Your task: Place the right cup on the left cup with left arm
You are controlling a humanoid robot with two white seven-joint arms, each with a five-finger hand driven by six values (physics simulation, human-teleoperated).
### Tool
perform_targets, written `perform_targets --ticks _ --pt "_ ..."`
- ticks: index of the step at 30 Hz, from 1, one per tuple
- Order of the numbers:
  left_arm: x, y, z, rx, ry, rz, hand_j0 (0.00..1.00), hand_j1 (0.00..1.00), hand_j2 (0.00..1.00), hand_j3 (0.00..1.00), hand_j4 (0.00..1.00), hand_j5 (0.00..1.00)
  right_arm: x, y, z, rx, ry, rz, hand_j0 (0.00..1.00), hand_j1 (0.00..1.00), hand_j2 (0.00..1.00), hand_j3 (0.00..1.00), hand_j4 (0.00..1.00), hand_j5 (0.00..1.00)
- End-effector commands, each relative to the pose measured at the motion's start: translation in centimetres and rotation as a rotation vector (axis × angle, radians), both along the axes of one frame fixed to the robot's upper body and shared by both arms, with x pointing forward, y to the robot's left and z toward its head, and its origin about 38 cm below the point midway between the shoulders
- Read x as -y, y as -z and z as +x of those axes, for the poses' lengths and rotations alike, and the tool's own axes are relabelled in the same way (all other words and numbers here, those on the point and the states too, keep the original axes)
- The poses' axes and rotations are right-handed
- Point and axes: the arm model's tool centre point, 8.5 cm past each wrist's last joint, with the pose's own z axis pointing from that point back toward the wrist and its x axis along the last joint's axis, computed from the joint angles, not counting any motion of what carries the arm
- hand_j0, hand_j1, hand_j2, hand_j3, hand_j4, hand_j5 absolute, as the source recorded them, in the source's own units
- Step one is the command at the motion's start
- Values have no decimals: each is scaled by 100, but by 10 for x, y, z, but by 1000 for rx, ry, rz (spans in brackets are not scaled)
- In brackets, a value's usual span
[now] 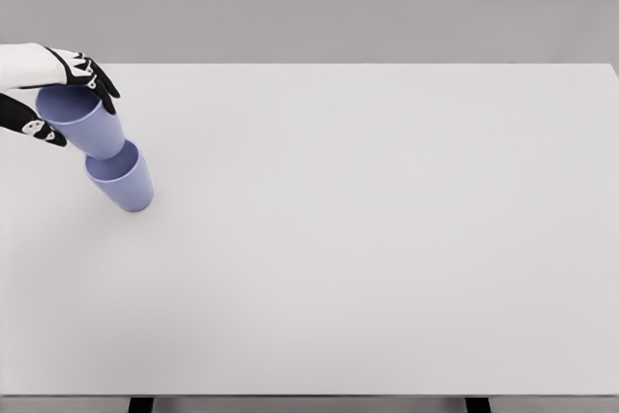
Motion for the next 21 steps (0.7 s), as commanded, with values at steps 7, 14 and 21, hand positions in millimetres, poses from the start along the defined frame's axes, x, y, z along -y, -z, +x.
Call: perform_targets --ticks 7,14,21 --pt "4 6 4 -13 2 -15 56 56 56 56 56 56 0 0 0 0 -1 1 100 100 100 100 100 100" --pt "2 17 3 -41 -4 -6 56 56 56 56 56 56 0 0 0 0 -1 1 100 100 100 100 100 100" --pt "0 19 4 -45 -11 -7 56 56 56 56 56 56 0 0 0 0 -1 1 100 100 100 100 100 100"
